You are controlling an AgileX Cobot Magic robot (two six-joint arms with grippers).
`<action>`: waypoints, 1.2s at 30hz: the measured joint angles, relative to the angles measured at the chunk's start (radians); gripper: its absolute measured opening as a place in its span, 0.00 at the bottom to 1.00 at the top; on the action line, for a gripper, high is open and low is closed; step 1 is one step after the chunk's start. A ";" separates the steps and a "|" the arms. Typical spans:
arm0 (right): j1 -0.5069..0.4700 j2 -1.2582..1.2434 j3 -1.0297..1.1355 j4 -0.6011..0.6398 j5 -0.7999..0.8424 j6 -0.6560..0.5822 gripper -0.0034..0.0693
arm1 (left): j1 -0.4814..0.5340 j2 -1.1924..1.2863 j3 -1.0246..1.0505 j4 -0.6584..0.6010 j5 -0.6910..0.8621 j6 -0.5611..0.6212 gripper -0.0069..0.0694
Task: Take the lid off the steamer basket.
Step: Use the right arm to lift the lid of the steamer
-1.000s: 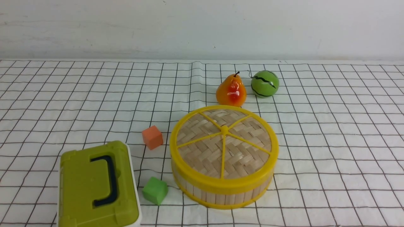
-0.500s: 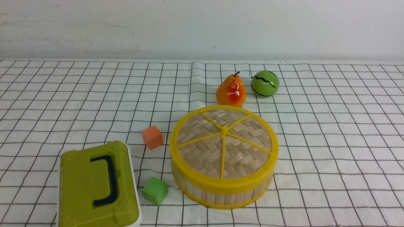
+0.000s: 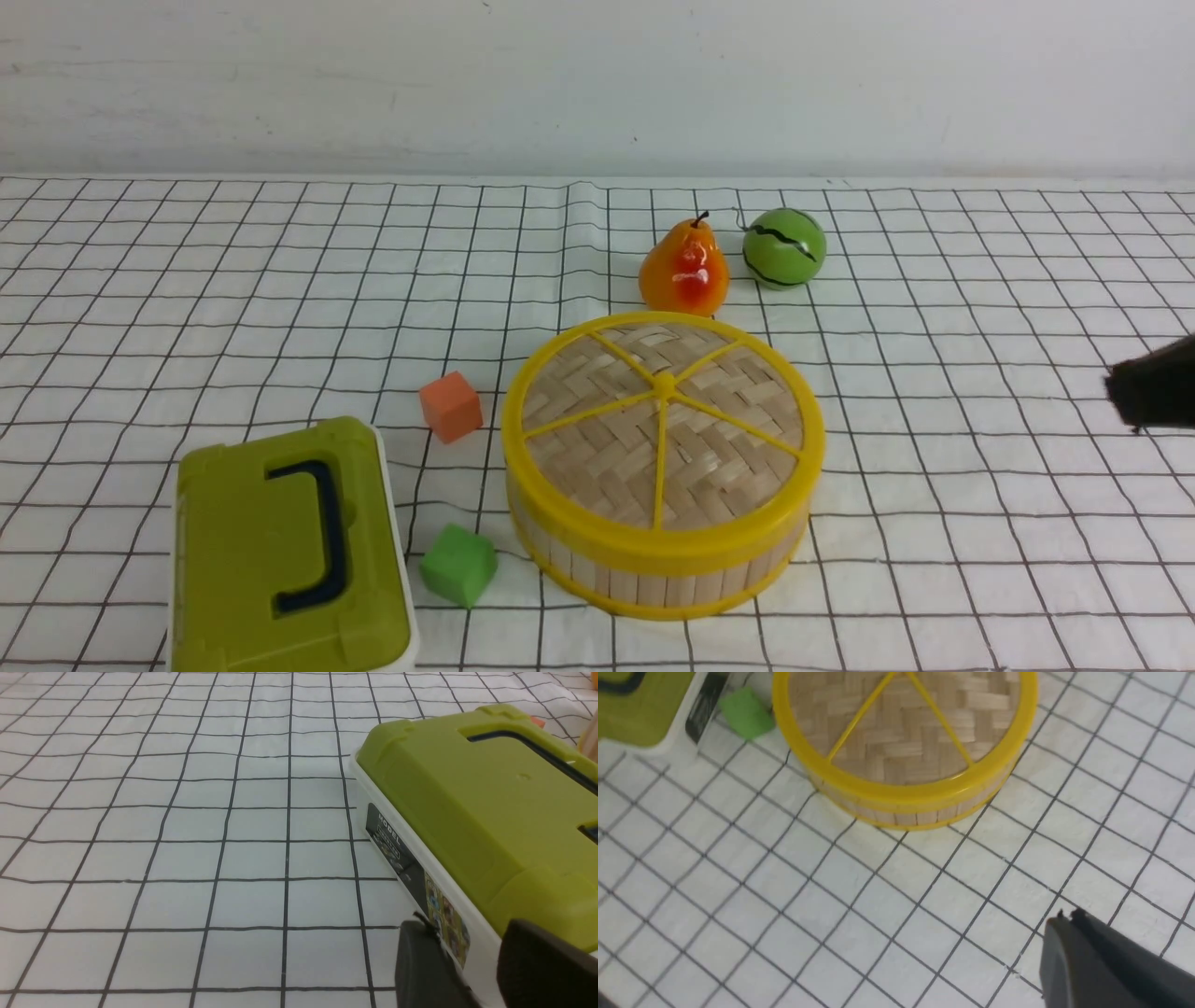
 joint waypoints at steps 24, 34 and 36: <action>0.305 0.610 -0.473 -0.236 0.090 0.192 0.39 | 0.000 0.000 0.000 0.000 0.000 0.000 0.40; 0.338 0.744 -0.559 -0.284 -0.003 0.312 0.65 | 0.000 0.000 0.000 0.000 0.000 0.000 0.40; 0.338 0.768 -0.565 -0.252 -0.026 0.314 0.65 | 0.000 0.000 0.000 0.000 0.000 0.000 0.40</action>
